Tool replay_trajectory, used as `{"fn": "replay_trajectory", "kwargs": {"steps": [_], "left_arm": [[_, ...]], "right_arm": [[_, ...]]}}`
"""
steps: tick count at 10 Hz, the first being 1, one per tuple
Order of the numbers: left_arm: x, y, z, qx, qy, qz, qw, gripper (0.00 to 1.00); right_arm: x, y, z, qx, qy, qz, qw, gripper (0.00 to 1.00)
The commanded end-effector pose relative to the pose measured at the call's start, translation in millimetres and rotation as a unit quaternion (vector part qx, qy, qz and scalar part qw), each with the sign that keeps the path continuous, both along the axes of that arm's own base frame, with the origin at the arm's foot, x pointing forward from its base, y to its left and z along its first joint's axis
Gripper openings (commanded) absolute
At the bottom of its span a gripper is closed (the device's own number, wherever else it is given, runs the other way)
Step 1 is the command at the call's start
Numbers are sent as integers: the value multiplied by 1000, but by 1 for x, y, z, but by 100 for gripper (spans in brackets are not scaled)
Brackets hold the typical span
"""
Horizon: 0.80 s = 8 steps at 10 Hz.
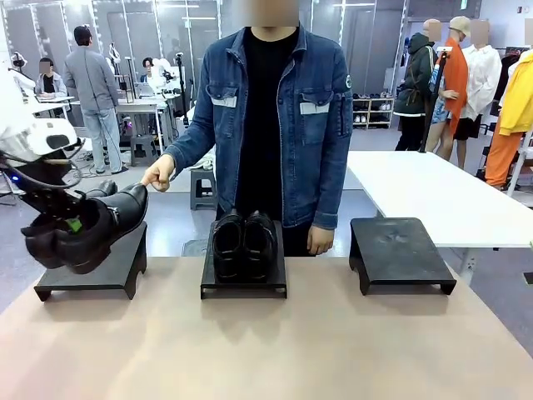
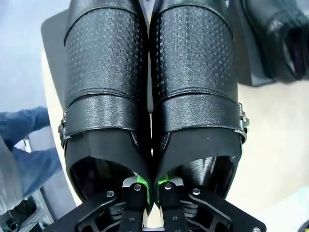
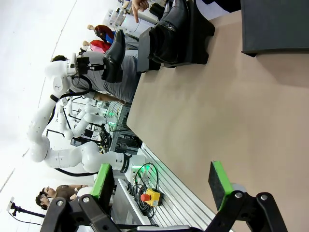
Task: Place the shoes on the stand as instructed by the person.
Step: Pick up another pair of Shoes and place it on the Shoes Stand indicated by the person.
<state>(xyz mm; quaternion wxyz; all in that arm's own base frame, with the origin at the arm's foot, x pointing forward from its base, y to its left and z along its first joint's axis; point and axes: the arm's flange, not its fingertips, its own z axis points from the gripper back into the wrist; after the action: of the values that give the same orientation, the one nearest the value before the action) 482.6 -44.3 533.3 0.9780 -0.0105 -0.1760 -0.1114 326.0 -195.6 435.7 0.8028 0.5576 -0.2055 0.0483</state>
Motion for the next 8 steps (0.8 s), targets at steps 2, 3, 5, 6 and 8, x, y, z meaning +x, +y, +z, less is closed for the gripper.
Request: {"fn": "replay_trajectory", "kwargs": {"steps": [2, 3, 5, 6, 8], "left_arm": [[40, 3, -2, 24, -28, 53, 998, 0], [53, 10, -9, 12, -26, 70, 997, 0], [63, 16, -19, -5, -19, 81, 997, 0], [65, 17, -20, 3, -27, 82, 996, 0], [68, 17, -23, -10, -15, 96, 995, 0]], "right_arm": [[0, 0, 1, 4, -6, 0, 1000, 100], [0, 0, 1, 4, -6, 0, 1000, 100], [0, 0, 1, 4, -6, 0, 1000, 100], [0, 0, 1, 4, -6, 0, 1000, 100], [0, 0, 1, 4, -6, 0, 1000, 100]]}}
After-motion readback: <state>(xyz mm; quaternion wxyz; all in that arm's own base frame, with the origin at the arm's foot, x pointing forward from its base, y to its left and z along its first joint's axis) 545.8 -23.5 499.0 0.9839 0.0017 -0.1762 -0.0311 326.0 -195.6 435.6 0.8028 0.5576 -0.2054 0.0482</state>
